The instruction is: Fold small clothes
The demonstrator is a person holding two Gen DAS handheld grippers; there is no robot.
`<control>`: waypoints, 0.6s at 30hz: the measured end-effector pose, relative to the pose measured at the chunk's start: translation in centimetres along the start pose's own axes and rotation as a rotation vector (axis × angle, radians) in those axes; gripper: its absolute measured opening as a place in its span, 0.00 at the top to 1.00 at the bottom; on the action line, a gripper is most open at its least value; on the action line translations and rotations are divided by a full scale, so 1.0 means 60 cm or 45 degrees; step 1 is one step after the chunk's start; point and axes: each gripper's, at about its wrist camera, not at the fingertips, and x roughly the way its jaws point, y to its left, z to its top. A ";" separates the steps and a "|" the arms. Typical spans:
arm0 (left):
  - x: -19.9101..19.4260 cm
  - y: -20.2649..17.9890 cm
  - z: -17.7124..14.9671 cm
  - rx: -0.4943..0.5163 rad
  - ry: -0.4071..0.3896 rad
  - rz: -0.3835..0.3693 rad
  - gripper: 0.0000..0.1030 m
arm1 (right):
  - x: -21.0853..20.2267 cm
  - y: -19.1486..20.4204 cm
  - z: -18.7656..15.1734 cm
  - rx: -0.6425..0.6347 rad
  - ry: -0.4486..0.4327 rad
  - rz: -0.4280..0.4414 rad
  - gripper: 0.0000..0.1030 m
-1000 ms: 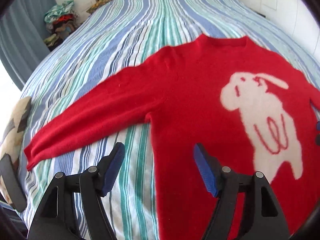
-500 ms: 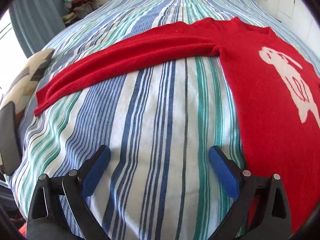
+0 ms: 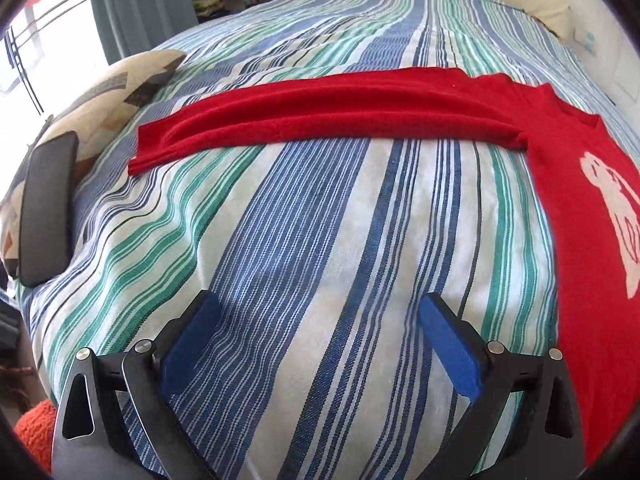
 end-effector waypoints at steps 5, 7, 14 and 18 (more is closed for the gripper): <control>0.000 0.000 -0.008 0.013 -0.038 0.005 0.01 | 0.070 -0.162 -0.022 0.222 0.196 -0.191 0.32; 0.001 0.002 -0.007 0.005 -0.036 -0.001 0.00 | 0.064 -0.211 -0.057 0.233 0.241 -0.208 0.45; 0.007 -0.007 -0.008 0.011 -0.066 0.036 0.00 | -0.055 -0.300 -0.077 0.540 0.120 -0.195 0.45; 0.007 -0.008 -0.009 0.007 -0.070 0.037 0.00 | -0.063 -0.329 -0.110 0.987 0.097 0.121 0.45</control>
